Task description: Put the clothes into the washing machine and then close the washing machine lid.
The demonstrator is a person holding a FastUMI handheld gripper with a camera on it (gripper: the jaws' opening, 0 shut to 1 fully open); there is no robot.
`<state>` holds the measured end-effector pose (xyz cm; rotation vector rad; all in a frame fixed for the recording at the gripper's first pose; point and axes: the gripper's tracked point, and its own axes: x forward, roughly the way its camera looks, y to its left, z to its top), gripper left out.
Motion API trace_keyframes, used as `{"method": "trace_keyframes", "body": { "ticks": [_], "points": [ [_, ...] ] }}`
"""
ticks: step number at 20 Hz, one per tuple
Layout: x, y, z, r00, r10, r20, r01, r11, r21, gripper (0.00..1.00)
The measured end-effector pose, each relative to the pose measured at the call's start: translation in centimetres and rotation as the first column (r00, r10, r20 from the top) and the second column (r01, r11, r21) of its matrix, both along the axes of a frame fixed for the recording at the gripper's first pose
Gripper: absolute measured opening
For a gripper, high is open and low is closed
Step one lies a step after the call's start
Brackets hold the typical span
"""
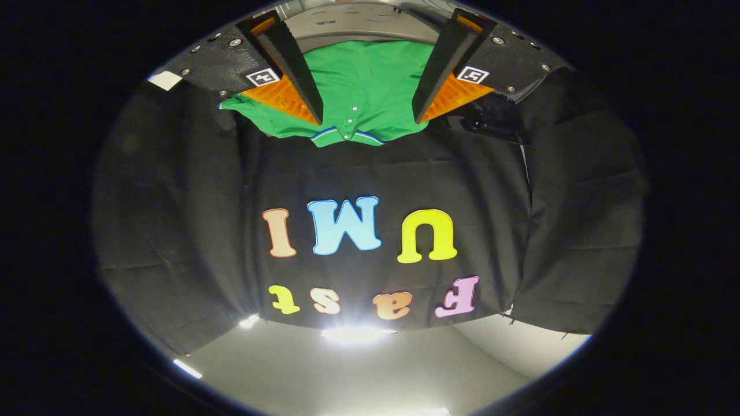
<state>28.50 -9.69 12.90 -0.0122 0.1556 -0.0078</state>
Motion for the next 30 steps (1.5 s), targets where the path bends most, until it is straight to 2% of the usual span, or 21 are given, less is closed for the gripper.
{"method": "trace_keyframes", "body": {
  "ticks": [11, 17, 30],
  "points": [
    [8.4, -1.7, -2.3, 0.986, -0.029, -0.165, 0.04, 0.997, 0.061, 0.95],
    [12.1, -1.5, -5.0, 0.964, -0.017, -0.266, 0.013, 1.0, -0.014, 0.95],
    [17.0, -2.2, -11.5, 0.873, -0.027, -0.487, 0.037, 0.999, 0.01, 0.96]
  ]
}}
